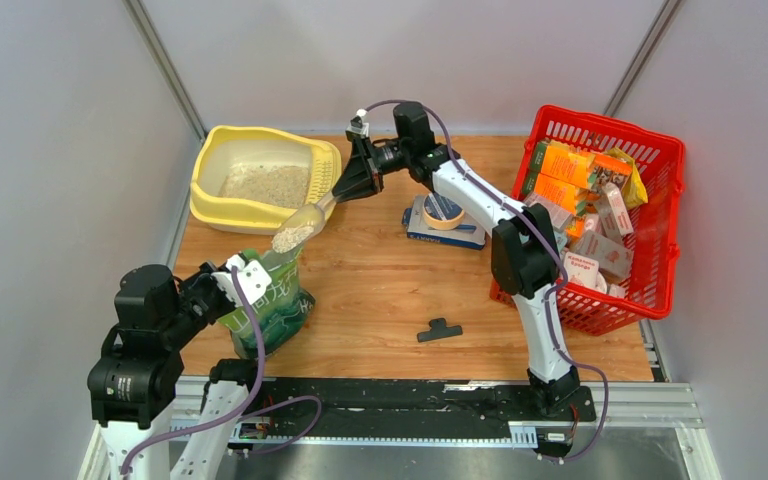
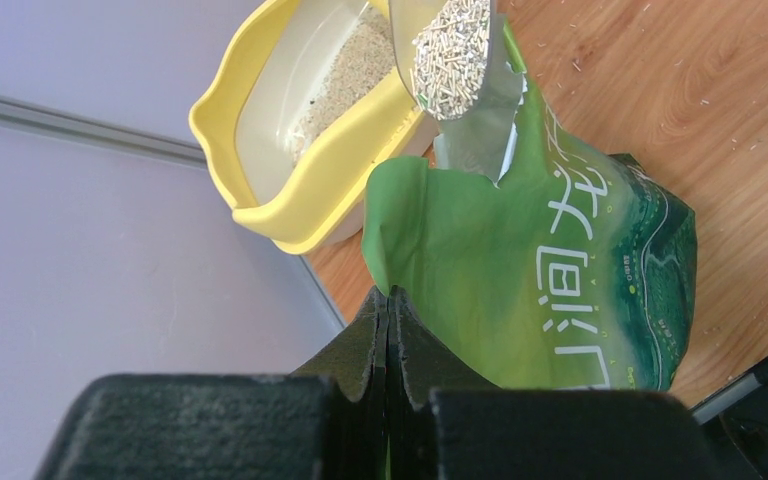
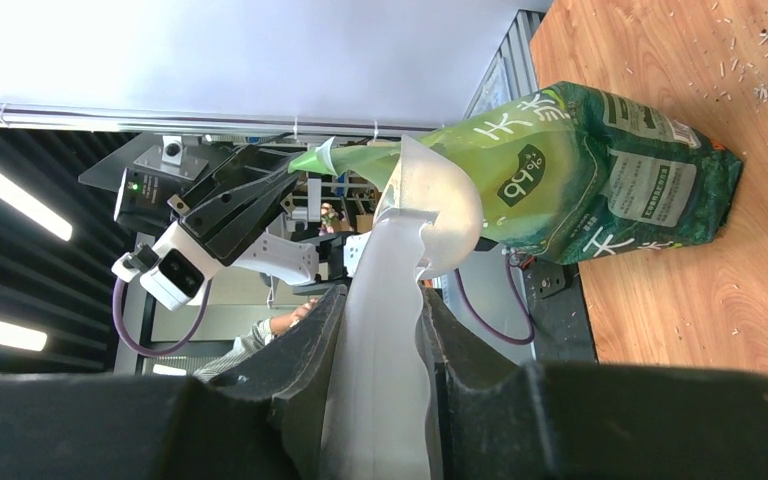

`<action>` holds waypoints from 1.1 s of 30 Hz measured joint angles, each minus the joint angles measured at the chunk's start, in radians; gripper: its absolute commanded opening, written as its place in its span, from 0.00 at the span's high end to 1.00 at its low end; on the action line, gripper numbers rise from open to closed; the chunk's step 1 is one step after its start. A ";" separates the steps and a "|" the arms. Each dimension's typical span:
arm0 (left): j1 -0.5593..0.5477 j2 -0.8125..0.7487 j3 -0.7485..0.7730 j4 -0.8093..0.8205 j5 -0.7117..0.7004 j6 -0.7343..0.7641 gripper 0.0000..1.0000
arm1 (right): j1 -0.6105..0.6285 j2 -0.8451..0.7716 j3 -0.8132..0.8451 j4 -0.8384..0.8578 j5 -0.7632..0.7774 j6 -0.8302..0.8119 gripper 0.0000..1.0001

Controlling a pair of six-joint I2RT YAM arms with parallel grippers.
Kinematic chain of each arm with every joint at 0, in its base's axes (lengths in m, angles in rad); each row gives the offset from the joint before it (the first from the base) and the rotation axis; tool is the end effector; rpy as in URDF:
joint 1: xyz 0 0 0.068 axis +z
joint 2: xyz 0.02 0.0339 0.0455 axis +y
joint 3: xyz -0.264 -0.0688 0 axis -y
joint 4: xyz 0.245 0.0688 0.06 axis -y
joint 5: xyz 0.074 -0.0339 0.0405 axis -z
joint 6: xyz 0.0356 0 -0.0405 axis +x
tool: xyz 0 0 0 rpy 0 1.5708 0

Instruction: Fill the litter box with clean litter

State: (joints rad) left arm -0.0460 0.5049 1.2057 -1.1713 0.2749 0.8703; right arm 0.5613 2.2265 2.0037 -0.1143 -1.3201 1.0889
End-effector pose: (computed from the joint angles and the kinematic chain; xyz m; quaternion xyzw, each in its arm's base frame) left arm 0.0335 -0.0112 0.3960 0.4377 0.7256 0.1004 0.5213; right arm 0.4145 0.3014 0.2997 0.1744 -0.7146 -0.6750 0.0574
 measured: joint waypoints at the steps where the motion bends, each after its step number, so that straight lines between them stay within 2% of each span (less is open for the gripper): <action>1: 0.000 0.001 0.000 0.000 -0.001 0.000 1.00 | 0.000 0.000 0.001 0.004 -0.001 0.003 1.00; 18: 0.000 0.001 0.000 -0.001 -0.005 0.003 1.00 | -0.009 0.045 0.084 0.036 -0.014 0.030 1.00; 33: 0.000 0.001 0.011 -0.023 -0.003 0.010 1.00 | -0.013 0.065 0.108 0.063 0.040 0.074 1.00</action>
State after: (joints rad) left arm -0.0460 0.5056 1.2167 -1.1938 0.2714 0.8806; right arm 0.5480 2.2917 2.1113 -0.0517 -1.2800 1.1625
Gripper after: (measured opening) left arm 0.006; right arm 0.292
